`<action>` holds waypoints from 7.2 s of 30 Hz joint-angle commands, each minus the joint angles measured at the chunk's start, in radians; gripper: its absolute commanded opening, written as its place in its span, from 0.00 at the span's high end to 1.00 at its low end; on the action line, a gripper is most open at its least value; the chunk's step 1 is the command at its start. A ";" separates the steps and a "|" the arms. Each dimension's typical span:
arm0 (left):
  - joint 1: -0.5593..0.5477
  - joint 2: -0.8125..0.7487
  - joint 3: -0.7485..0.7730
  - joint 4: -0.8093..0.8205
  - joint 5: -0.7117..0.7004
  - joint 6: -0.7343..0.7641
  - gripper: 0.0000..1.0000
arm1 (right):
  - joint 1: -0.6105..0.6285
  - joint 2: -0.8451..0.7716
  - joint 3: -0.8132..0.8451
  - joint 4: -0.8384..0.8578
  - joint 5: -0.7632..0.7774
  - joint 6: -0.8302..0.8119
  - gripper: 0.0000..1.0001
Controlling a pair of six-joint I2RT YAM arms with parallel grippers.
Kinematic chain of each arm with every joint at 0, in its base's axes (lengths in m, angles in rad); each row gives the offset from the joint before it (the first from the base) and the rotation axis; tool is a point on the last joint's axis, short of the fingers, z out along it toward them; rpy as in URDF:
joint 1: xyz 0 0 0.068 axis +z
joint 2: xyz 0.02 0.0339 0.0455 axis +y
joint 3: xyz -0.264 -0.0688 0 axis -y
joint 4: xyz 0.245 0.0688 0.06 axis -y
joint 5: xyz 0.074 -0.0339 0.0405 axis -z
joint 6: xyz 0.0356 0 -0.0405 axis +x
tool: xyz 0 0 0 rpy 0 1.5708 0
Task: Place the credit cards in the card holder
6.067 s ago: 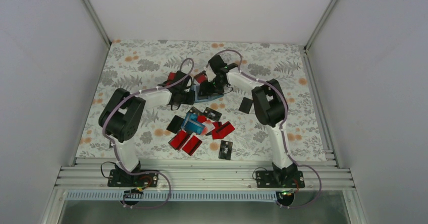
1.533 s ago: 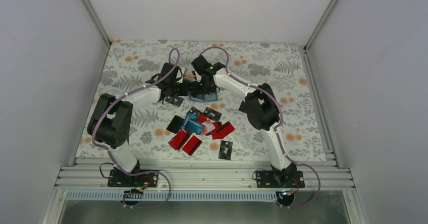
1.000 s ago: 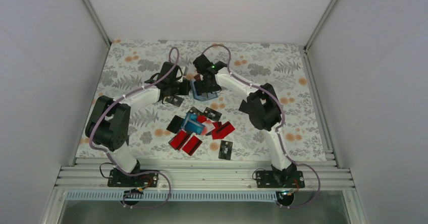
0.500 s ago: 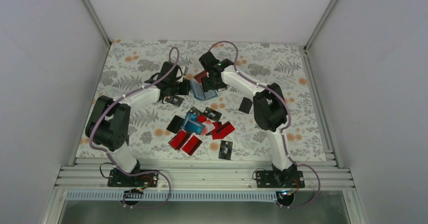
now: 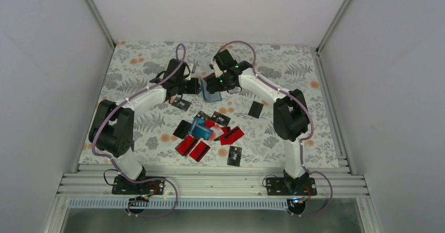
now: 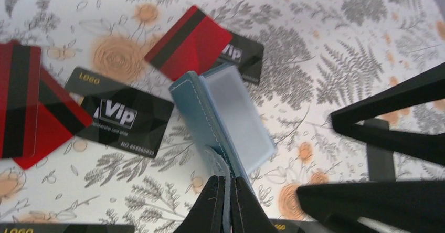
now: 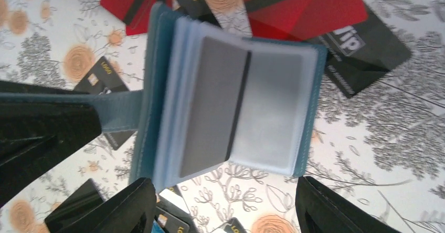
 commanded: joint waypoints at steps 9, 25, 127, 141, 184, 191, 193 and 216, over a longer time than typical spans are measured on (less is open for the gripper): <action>-0.016 0.036 0.133 -0.034 0.050 0.031 0.98 | -0.007 0.050 0.028 0.063 -0.111 0.003 0.32; 0.047 0.072 -0.036 0.032 0.044 0.047 0.98 | -0.128 0.010 -0.132 0.228 -0.339 0.070 0.38; -0.303 -0.210 -0.242 -0.139 0.019 0.040 0.45 | -0.121 -0.526 -0.717 0.220 -0.381 0.180 0.42; -0.522 -0.021 -0.170 -0.026 0.068 -0.021 0.52 | -0.106 -0.928 -1.204 0.132 -0.525 0.332 0.40; -0.659 0.099 -0.171 -0.050 0.167 -0.077 0.55 | 0.101 -1.019 -1.517 0.338 -0.538 0.653 0.43; -0.668 0.094 -0.181 -0.028 0.174 -0.089 0.55 | 0.103 -1.001 -1.524 0.468 -0.526 0.720 0.43; -0.671 0.090 -0.181 -0.021 0.180 -0.088 0.55 | 0.103 -0.999 -1.524 0.505 -0.518 0.741 0.43; -0.694 0.128 -0.156 0.068 0.312 -0.052 0.55 | 0.078 -0.961 -1.591 0.693 -0.508 0.832 0.48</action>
